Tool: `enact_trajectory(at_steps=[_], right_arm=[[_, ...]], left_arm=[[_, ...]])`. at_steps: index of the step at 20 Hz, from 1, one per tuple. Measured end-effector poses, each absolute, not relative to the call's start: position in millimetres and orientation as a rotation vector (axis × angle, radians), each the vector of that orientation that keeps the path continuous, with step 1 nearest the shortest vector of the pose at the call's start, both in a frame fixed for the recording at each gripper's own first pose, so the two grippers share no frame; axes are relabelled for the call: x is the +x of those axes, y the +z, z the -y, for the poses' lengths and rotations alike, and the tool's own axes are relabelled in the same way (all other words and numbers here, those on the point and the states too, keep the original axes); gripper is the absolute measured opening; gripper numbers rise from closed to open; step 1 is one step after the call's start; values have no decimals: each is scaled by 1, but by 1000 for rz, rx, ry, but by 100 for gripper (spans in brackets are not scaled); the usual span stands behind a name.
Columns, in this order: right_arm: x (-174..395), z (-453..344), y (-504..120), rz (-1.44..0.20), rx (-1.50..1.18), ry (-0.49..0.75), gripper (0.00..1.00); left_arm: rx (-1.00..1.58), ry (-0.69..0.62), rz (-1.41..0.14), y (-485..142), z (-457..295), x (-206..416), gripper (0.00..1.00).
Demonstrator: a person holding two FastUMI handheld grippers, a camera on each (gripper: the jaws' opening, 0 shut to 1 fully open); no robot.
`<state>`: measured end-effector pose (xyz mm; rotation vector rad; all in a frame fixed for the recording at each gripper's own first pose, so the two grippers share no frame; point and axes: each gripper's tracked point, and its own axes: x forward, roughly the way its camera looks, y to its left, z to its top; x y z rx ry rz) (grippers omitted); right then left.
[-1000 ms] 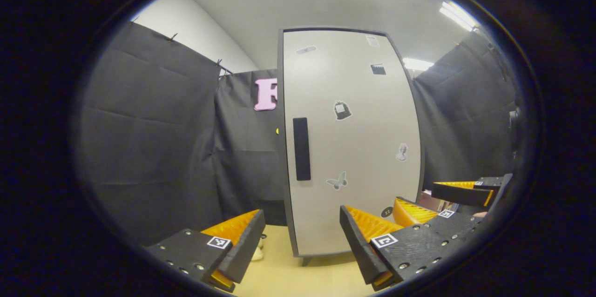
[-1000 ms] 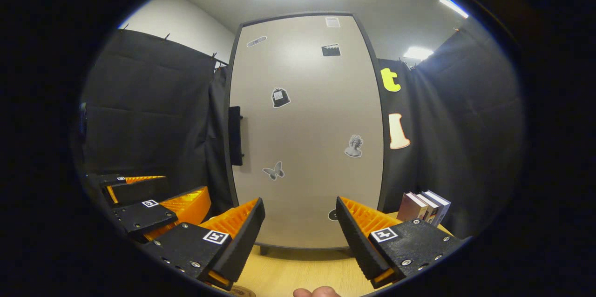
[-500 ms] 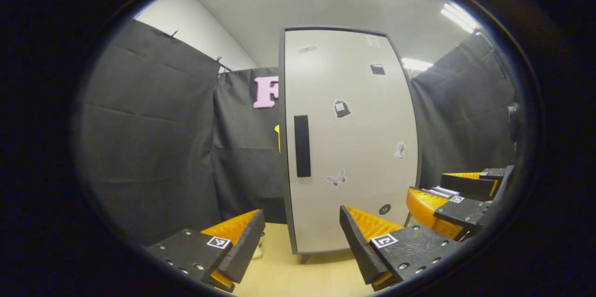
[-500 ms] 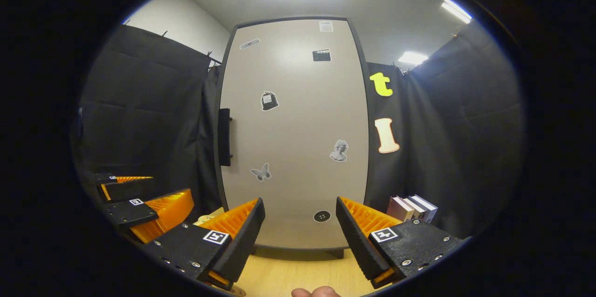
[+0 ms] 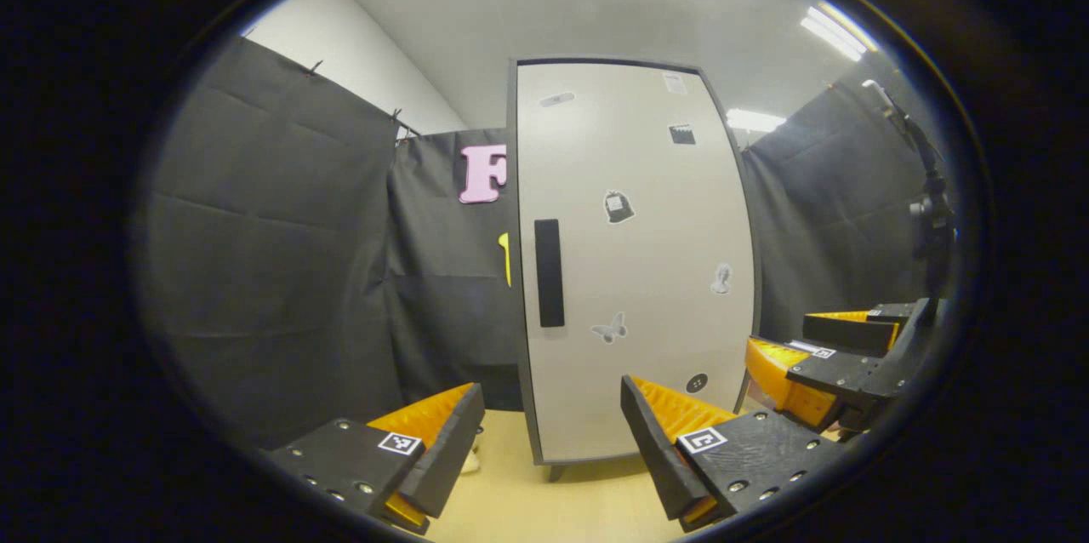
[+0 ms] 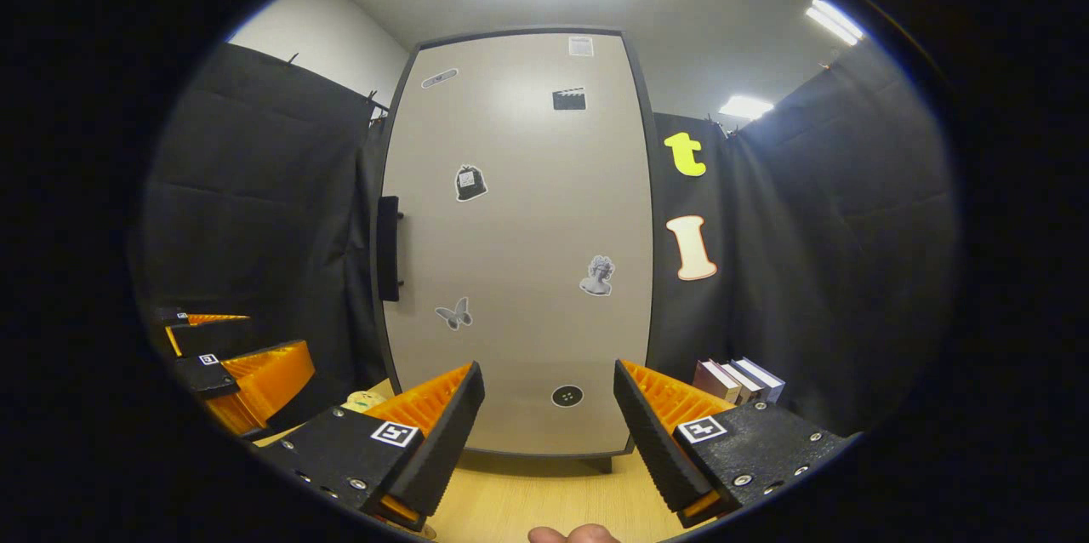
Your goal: Open the cabinet door with the right hand, grasp the bottle in the cabinet with the left hand and place it on the coaster, then close the cabinet door with the right hand.
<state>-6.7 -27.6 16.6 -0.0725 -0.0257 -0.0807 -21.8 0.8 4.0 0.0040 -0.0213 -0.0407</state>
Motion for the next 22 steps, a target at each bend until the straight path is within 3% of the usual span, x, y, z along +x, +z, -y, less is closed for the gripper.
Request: enact_trajectory(at_steps=[13,21,22], right_arm=[[43,25,25,-2,-47,-54,95],[93,-62,58,14,-39,79,92],[101,-78,58,4,-43,99,92]], left_arm=[[23,-51,23,4,-10,-47,93],[15,-60,-4,-11,-15,-98,93],[14,-58,-13,-16,-16,-103,97]])
